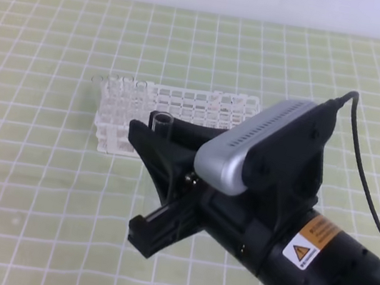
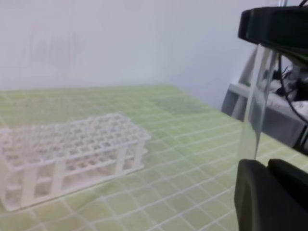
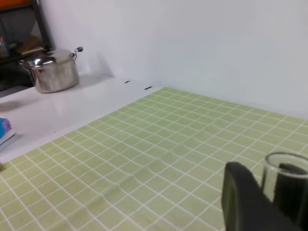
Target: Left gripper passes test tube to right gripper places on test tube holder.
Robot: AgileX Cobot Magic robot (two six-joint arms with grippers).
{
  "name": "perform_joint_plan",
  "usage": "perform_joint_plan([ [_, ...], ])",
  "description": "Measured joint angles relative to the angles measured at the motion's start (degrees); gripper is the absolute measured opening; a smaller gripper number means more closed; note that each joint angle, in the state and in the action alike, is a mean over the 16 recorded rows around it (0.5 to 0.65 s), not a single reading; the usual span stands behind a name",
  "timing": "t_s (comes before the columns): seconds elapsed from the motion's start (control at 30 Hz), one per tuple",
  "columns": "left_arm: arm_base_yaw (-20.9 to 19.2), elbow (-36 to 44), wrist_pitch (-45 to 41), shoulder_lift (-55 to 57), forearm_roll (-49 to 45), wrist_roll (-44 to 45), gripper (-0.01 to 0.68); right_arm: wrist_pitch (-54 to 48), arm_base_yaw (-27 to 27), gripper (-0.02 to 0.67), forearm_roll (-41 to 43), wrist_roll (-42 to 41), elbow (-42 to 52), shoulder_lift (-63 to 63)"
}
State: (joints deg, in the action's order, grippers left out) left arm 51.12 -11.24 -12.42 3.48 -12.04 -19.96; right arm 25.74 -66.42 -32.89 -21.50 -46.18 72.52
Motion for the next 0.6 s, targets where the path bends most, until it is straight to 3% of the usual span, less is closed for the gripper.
perform_joint_plan([
  [0.33, 0.0, 9.76, 3.62, -2.76, 0.27, -0.17, 0.0, -0.46, 0.86, 0.01, -0.01, -0.11, 0.0, -0.07],
  [0.6, -0.01, 11.93, 1.66, -2.68, 0.01, -0.2, 0.0, -1.11, 4.31, 0.01, -0.97, -0.57, 0.0, -0.07],
])
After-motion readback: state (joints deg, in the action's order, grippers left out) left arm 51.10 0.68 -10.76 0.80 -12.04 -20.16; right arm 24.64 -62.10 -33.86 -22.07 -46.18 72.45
